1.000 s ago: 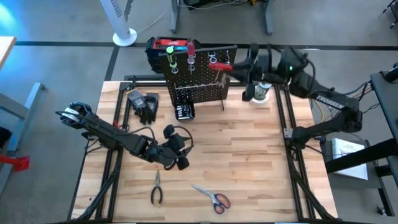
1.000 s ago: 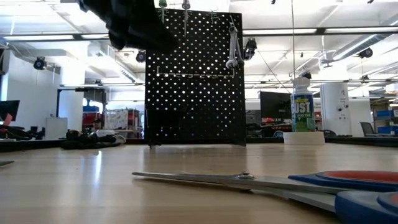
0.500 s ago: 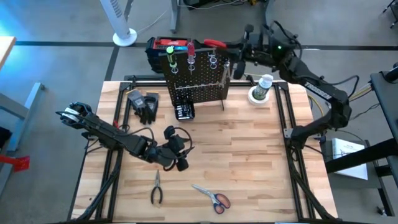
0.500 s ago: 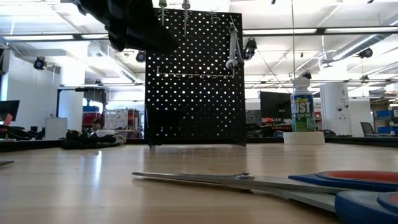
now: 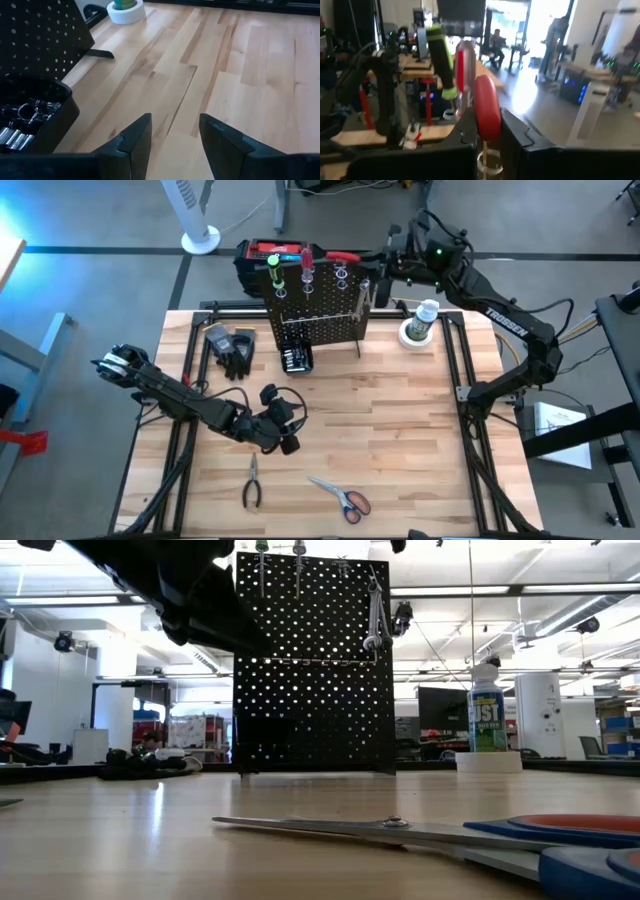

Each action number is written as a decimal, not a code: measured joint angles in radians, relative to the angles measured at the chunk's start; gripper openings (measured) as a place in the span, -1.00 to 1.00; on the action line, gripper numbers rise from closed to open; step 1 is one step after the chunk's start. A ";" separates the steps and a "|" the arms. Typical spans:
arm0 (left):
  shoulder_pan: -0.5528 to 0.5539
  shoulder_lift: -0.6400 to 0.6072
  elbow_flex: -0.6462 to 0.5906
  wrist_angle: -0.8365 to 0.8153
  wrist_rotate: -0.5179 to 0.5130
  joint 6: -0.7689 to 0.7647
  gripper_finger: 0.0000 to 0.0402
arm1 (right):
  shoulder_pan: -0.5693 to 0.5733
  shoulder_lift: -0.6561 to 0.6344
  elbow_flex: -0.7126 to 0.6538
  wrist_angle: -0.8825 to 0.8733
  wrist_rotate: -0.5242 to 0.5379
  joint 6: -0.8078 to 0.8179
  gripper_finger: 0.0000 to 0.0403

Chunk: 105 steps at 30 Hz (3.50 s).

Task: Hang tools onto peg board
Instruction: Hang the red allen wrench on the pegboard, then hang the blue scissors on the pegboard

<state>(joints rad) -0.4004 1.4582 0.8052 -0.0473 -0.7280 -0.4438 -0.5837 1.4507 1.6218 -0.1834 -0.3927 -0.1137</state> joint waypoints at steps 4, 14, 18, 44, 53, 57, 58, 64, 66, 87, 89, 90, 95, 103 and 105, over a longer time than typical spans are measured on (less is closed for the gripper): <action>0.000 0.000 -0.002 0.004 0.000 -0.002 -0.23 | 0.000 0.001 -0.002 -0.032 -0.001 0.001 -0.89; 0.000 0.000 -0.002 0.006 -0.001 -0.003 -0.23 | 0.001 0.020 -0.021 -0.068 0.043 0.056 -0.82; 0.000 0.000 -0.002 0.006 -0.001 -0.003 -0.23 | 0.000 0.023 -0.023 -0.083 0.122 0.084 -0.44; -0.040 -0.001 -0.004 -0.013 -0.046 -0.013 -0.23 | 0.135 -0.263 -0.176 -0.223 0.127 0.023 -0.16; -0.092 0.013 -0.059 -0.016 -0.048 -0.075 -0.23 | 0.340 -0.445 -0.627 0.030 0.131 0.143 -0.20; -0.116 0.037 -0.062 -0.041 -0.014 -0.178 -0.23 | 0.432 -0.478 -0.817 0.188 0.133 0.199 -0.20; -0.121 0.041 -0.061 -0.056 -0.009 -0.213 -0.23 | 0.453 -0.480 -0.856 0.230 0.133 0.214 -0.20; -0.129 0.062 -0.050 -0.113 -0.002 -0.328 -0.23 | 0.535 -0.448 -1.025 0.380 0.179 0.296 -0.20; -0.129 0.071 -0.049 -0.109 -0.003 -0.328 -0.23 | 0.556 -0.428 -1.062 0.383 0.216 0.336 -0.20; -0.117 0.350 0.073 0.009 0.279 -0.069 -0.23 | 0.834 -0.067 -1.170 0.505 0.257 0.496 -0.30; -0.117 0.386 0.118 0.003 0.328 0.019 -0.23 | 0.856 -0.018 -1.149 0.509 0.221 0.471 -0.32; -0.117 0.404 0.142 0.001 0.335 0.061 -0.23 | 0.865 0.006 -1.137 0.509 0.209 0.454 -0.33; -0.114 0.474 0.253 -0.037 0.370 0.188 -0.23 | 0.879 0.113 -1.072 0.503 0.197 0.404 -0.41; -0.104 0.560 0.375 -0.049 0.620 0.256 -0.23 | 0.890 0.212 -0.962 0.475 -0.055 0.417 -0.50; -0.103 0.586 0.403 -0.045 0.640 0.264 -0.23 | 0.903 0.215 -0.937 0.425 -0.053 0.426 -0.52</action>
<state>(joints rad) -0.5034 2.0444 1.2078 -0.0927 -0.0877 -0.1795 0.3190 1.6653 0.6849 0.2420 -0.4460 0.3125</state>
